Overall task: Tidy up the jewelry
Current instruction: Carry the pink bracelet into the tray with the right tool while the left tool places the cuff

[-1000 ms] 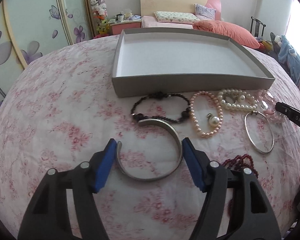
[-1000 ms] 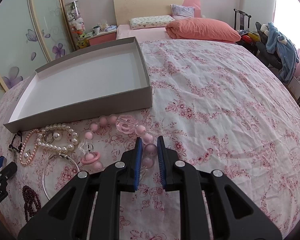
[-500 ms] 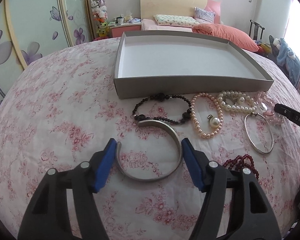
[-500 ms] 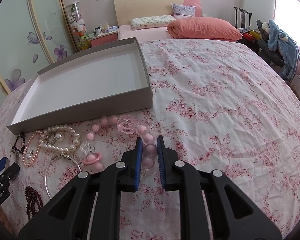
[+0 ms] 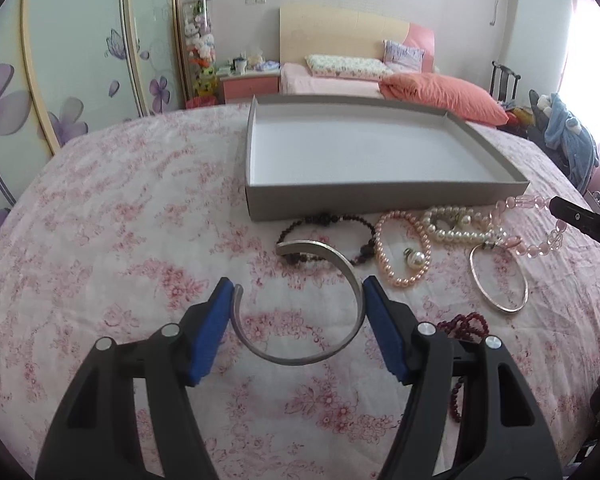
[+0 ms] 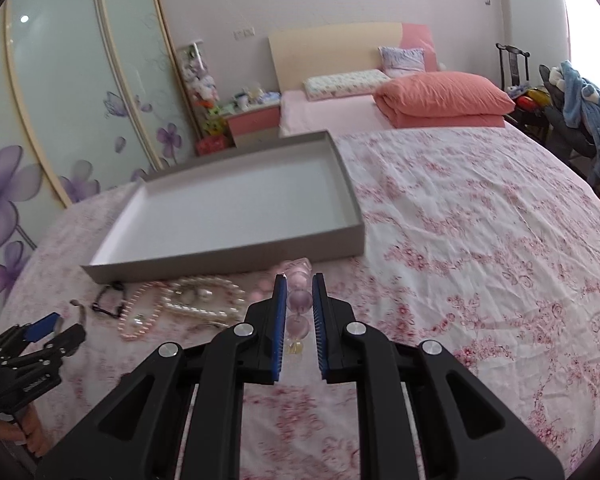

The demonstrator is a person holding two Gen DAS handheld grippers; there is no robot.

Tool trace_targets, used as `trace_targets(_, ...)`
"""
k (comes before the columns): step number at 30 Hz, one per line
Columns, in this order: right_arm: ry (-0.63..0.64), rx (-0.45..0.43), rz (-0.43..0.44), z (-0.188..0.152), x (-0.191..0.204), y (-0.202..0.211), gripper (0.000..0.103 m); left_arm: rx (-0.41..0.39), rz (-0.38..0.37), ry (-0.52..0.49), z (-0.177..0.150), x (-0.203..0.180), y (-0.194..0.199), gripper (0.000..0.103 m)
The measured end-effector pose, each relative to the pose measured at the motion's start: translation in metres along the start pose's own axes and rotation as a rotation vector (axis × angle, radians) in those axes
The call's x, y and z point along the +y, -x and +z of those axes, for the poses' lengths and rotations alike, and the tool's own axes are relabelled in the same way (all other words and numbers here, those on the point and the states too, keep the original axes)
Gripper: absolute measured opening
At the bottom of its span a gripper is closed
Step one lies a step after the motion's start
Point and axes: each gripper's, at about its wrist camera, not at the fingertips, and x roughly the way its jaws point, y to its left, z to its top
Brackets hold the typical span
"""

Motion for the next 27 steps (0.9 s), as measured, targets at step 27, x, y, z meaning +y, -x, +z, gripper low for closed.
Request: trace_targets(27,0.069,-0.178,0.092,0.013,0.036,0.05,0.014,-0.325,0.084,-0.083,0.027,-0.031,0.06,0.065)
